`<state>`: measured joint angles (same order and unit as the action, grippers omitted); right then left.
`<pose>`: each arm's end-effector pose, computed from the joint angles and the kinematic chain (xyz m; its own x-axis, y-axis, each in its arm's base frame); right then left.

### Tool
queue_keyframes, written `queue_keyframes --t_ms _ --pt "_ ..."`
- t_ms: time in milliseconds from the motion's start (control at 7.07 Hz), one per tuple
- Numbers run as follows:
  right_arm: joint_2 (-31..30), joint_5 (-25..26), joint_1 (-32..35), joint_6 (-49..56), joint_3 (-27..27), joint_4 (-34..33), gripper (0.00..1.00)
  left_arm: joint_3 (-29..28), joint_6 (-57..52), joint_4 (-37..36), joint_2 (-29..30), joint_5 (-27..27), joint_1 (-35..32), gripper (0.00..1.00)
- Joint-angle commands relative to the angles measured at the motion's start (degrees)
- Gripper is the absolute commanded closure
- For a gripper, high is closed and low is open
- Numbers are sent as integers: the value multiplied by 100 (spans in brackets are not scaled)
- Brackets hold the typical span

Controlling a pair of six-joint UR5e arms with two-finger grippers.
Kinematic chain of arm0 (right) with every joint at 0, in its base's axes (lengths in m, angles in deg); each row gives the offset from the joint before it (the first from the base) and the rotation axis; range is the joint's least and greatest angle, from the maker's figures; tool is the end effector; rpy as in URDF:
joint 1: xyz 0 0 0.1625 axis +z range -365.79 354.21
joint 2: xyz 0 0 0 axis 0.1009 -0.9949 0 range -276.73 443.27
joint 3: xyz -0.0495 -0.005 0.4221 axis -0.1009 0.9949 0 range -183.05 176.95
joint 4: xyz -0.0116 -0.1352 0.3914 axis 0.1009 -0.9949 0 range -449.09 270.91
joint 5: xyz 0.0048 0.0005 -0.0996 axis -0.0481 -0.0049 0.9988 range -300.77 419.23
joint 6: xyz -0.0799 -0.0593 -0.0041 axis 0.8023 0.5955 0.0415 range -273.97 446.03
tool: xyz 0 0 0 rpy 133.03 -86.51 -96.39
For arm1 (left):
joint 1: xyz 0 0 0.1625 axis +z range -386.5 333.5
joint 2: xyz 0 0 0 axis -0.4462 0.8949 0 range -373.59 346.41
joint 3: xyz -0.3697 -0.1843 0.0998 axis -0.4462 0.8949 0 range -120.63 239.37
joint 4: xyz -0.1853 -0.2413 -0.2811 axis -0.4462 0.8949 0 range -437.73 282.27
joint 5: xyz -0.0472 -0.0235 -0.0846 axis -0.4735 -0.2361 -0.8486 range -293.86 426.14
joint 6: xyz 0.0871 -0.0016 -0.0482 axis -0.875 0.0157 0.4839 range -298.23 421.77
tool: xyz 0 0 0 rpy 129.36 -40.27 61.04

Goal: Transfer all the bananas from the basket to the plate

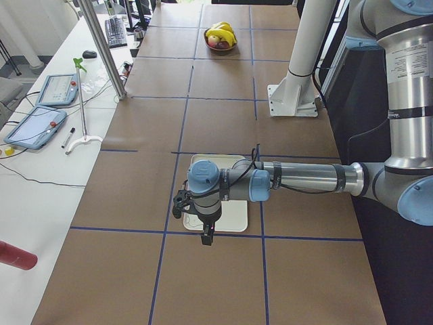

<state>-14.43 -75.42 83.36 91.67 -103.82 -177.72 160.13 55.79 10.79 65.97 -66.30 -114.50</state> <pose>0.0568 -0.4404 0.6256 0.7055 -0.1626 0.6898 0.0846 0.9857 0.1459 -0.0516 -0.4154 0.6538 0.7303 0.1160 -0.6731 -0.1116 0.9925 0.0501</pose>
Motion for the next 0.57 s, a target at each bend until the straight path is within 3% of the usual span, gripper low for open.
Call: queue_keyframes --t_ms 0,424 --pt "32 -279 -133 -980 -100 564 0 -30 9 -1 -2 -10 1 0" --pt "197 -124 -1352 -3876 -1249 707 0 -13 18 -1 -2 -18 1 0"
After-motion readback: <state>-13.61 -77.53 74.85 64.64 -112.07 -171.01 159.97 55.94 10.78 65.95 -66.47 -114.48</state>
